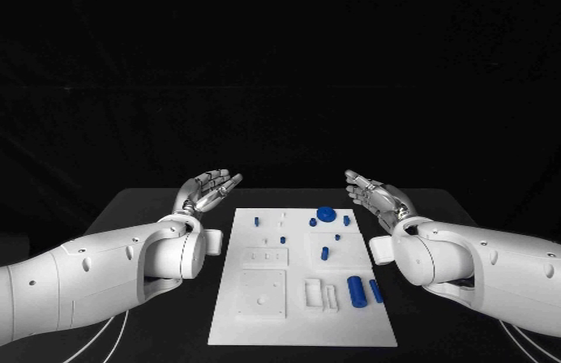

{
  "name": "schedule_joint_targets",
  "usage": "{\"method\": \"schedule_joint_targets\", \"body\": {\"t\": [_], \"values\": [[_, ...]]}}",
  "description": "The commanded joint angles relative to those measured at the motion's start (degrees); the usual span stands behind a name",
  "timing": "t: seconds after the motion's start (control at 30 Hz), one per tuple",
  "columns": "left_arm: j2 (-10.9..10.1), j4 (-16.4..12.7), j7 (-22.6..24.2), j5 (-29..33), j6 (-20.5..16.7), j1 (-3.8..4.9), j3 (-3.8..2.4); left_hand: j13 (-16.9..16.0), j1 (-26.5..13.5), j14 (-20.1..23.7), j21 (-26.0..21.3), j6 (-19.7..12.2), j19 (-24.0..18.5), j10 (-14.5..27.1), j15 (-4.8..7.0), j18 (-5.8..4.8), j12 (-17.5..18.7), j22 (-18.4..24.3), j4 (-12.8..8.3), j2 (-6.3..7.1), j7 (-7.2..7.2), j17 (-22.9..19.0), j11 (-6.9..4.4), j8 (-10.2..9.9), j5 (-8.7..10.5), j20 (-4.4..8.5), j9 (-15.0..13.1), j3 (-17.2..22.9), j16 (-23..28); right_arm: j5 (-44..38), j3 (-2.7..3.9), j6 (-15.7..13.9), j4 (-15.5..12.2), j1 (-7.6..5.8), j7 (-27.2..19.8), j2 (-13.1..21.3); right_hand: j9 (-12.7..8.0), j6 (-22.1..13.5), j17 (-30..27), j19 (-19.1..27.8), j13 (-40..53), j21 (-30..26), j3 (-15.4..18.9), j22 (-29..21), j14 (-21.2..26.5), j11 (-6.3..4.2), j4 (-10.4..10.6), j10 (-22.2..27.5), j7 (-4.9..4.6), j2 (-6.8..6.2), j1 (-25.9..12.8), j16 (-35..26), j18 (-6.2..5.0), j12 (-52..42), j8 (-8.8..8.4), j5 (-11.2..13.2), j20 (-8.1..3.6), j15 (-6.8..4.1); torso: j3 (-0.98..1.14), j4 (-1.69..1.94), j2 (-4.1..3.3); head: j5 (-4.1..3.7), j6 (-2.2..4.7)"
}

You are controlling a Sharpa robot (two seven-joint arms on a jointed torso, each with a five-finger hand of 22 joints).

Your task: Assemble the parts on the task board

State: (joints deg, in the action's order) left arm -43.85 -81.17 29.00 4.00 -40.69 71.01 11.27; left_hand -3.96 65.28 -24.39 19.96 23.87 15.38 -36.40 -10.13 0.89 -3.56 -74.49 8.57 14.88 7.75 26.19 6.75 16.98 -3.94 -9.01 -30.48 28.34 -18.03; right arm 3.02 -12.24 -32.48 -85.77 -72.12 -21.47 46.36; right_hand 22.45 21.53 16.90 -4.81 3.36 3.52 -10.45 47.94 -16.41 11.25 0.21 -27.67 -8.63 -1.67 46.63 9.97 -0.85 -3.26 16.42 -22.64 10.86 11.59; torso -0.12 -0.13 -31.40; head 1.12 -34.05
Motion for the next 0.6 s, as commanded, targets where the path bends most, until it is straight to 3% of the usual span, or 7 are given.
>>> {"method": "schedule_joint_targets", "body": {"t": [0.03,0.3,0.4,0.47,0.53,0.57,0.6], "values": [[0.23,0.43,0.77,1.82,2.81,0.09,-0.03,-0.10,1.25,-0.53,0.52,0.54,0.52,-0.81,-0.11,-0.89,-0.35,-1.95,0.10,0.17,-0.01,0.44,0.12,0.47,-0.20,-0.06,-0.52,0.58,-0.39,0.02,-0.05,5.75,1.31,-0.17,3.12,0.15,0.03,0.32,0.40,-0.12,0.07,0.31,-0.11,0.98,-0.64,0.20,-0.25,-0.69,-2.29,0.16,0.92,0.48,0.85,-0.15,0.23,0.01,0.34,0.25,-0.19,-0.07,0.04,0.03,0.08],[0.10,0.76,-1.57,1.42,7.11,0.10,-0.02,-0.15,1.37,-0.68,0.75,0.37,0.37,-1.00,-0.33,-0.89,-0.45,-1.91,-0.01,-0.40,0.04,0.59,0.57,0.43,-0.14,-0.02,-0.54,0.26,-0.56,-4.91,-0.04,7.38,3.49,-0.17,2.40,-0.18,0.05,0.76,1.47,-0.58,0.24,0.88,0.24,3.08,-1.97,0.91,-1.96,-2.74,-2.98,0.69,3.41,1.56,0.85,-0.35,0.56,0.28,0.80,1.01,-0.18,-0.12,0.05,0.05,0.20],[-0.11,0.91,-2.59,0.20,9.58,0.11,-0.02,-0.33,1.66,-0.94,1.08,0.89,0.40,-1.96,-0.76,-0.89,-0.82,-1.84,-0.74,-1.87,0.89,0.76,1.45,0.76,-0.10,0.15,-0.70,-0.82,-0.76,-9.38,-0.03,8.38,5.78,-0.19,2.05,-1.05,0.50,1.76,3.40,-1.82,0.82,1.54,-0.75,5.11,-4.86,1.83,-4.46,-7.58,-4.05,1.63,6.45,3.37,0.85,-1.30,1.20,0.49,1.78,2.11,-0.23,-0.09,0.04,0.02,0.31],[-0.21,0.87,-2.65,-0.12,10.56,0.24,-0.02,-0.47,2.35,-2.04,1.57,1.93,1.39,-3.23,-1.21,-0.89,-1.19,-1.71,-2.29,-3.64,2.06,0.97,2.04,1.12,-0.23,0.65,-0.74,-2.27,-1.29,-11.88,0.00,9.22,7.51,-0.22,1.84,-1.64,0.60,2.91,5.33,-2.28,1.12,1.89,-2.93,8.18,-8.13,2.47,-7.86,-9.57,-4.77,2.01,10.59,5.27,0.85,-2.35,1.76,1.55,1.93,3.08,-0.31,-0.20,0.03,0.08,0.28],[-0.42,0.82,-2.59,-0.35,11.43,0.32,-0.02,-0.61,3.05,-3.68,2.00,3.49,2.81,-4.54,-1.52,-0.72,-1.59,-1.58,-3.66,-4.79,2.86,1.19,2.53,1.69,-0.55,1.29,-0.78,-3.09,-2.03,-14.66,0.06,9.97,9.08,-0.23,2.06,-2.18,0.68,4.23,5.71,-2.00,1.36,1.66,-4.88,6.19,-9.95,2.96,-10.01,-11.26,-5.41,2.19,12.84,6.17,0.85,-3.37,2.33,2.34,2.20,3.85,-0.35,-0.22,-0.03,0.11,0.26],[-0.50,0.82,-2.50,-0.49,11.62,0.36,-0.02,-0.79,3.57,-5.15,2.47,4.55,4.16,-5.74,-2.12,-0.39,-2.06,-1.53,-4.56,-5.55,3.50,1.37,3.28,2.05,-0.68,1.77,-0.79,-3.38,-2.68,-16.32,0.10,10.32,9.87,-0.26,2.21,-2.50,0.76,5.41,5.88,-2.79,1.58,2.10,-6.20,9.28,-11.34,3.18,-11.17,-12.65,-5.80,2.25,13.75,6.80,0.74,-4.25,2.81,2.59,2.29,4.27,-0.34,-0.17,-0.10,0.07,0.24],[-0.60,0.89,-2.52,-0.74,11.94,0.45,-0.02,-1.00,4.13,-6.84,3.06,5.67,6.02,-7.15,-2.52,0.19,-2.62,-1.41,-5.56,-6.18,4.11,1.53,3.87,2.38,-0.80,2.13,-0.75,-3.59,-3.36,-19.61,0.22,11.04,11.04,-0.29,2.50,-2.97,1.12,7.85,6.38,-4.89,2.10,3.28,-7.82,16.58,-14.17,3.11,-12.41,-15.36,-6.25,2.22,14.75,8.23,0.23,-5.79,3.96,2.61,2.05,4.30,-0.32,-0.15,-0.13,0.02,0.25]]}}
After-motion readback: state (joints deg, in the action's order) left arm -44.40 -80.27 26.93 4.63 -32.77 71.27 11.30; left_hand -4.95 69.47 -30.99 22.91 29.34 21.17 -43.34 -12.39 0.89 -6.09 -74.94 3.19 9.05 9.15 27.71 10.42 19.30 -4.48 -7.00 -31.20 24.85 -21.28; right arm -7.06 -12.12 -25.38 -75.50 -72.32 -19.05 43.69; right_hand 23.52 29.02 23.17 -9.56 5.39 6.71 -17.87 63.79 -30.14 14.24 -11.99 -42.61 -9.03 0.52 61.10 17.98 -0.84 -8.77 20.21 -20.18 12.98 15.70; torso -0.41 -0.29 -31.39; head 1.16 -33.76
